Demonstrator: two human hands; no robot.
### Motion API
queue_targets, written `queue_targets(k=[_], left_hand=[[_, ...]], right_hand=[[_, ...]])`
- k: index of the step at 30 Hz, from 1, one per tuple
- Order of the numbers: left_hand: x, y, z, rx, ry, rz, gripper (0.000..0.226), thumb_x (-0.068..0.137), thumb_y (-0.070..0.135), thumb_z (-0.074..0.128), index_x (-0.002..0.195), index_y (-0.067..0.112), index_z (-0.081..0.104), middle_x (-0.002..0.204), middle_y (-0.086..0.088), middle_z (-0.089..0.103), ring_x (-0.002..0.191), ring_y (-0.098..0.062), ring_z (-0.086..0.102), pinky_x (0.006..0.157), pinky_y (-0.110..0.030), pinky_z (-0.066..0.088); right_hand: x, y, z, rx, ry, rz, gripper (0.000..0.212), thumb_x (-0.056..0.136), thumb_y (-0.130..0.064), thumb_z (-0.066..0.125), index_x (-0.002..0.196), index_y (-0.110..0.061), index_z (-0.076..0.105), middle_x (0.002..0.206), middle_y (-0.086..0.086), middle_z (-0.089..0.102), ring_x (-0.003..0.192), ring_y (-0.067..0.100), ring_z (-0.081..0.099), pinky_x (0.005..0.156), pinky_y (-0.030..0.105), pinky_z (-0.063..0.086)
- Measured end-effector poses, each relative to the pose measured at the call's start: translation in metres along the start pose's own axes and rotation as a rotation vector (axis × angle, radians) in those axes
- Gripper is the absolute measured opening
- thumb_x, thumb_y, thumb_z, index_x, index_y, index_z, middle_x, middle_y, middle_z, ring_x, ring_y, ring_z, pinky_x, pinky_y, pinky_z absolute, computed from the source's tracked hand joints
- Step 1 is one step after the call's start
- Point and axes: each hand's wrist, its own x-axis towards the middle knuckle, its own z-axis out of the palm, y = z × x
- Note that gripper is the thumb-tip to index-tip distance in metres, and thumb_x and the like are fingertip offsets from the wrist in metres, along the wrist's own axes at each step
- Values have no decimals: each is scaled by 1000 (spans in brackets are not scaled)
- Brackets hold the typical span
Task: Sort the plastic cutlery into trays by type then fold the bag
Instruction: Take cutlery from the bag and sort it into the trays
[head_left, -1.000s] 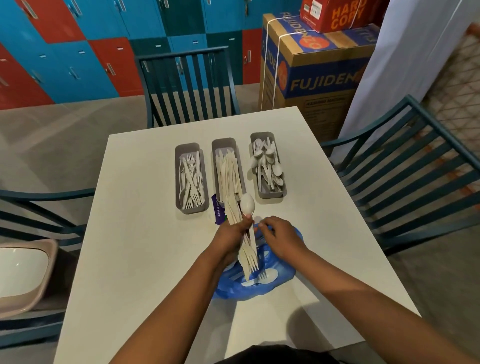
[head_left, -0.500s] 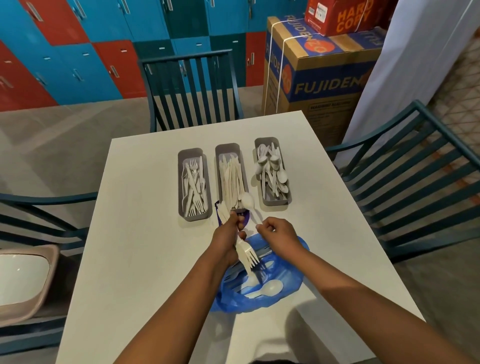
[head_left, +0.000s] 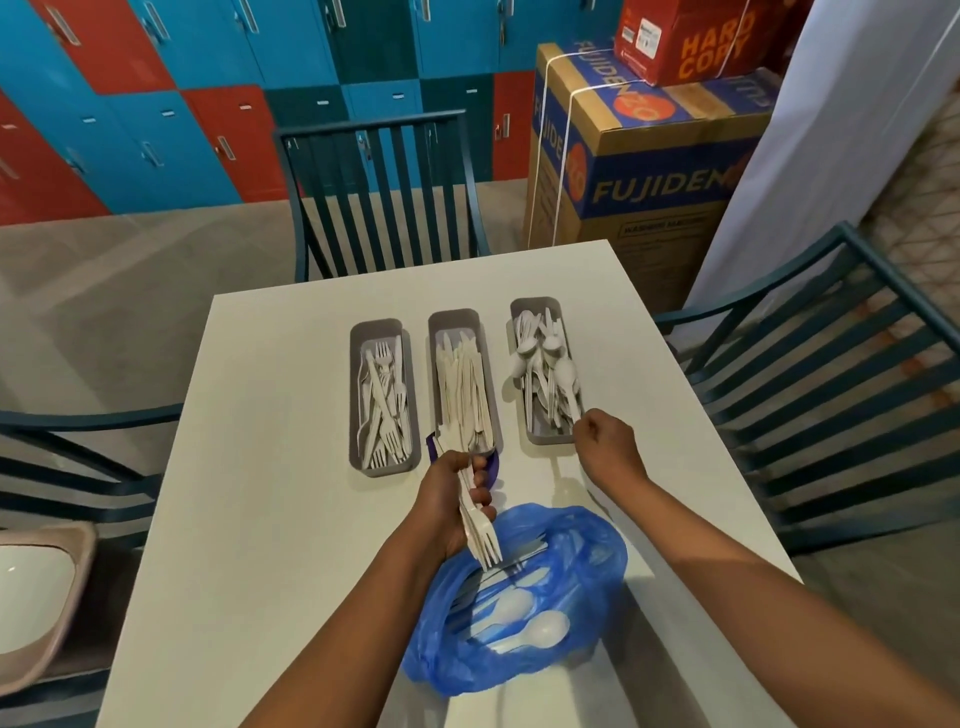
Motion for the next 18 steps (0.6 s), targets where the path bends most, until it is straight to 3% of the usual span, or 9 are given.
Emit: queue_targets(k=[8, 13, 18], left_hand=[[17, -5, -11, 22, 40, -26, 21, 88, 13, 37, 68, 12, 45, 46, 2, 38, 28, -8, 30, 34, -12, 25], [24, -6, -18, 47, 61, -35, 18, 86, 12, 42, 68, 12, 46, 49, 1, 38, 30, -9, 31, 36, -15, 26], [26, -7, -23, 49, 83, -40, 19, 87, 13, 43, 68, 12, 46, 47, 1, 39, 31, -9, 32, 37, -16, 26]], right_hand=[[33, -17, 4, 31, -30, -3, 30, 91, -13, 46, 62, -11, 48, 61, 2, 49, 58, 15, 45, 56, 28, 36], [32, -8, 19, -31, -67, -5, 34, 92, -12, 49, 60, -14, 40, 58, -2, 41, 55, 12, 38, 52, 26, 31], [44, -12, 26, -28, -74, 19, 23, 91, -12, 52, 70, -2, 55, 61, 4, 48, 58, 18, 47, 61, 30, 43]])
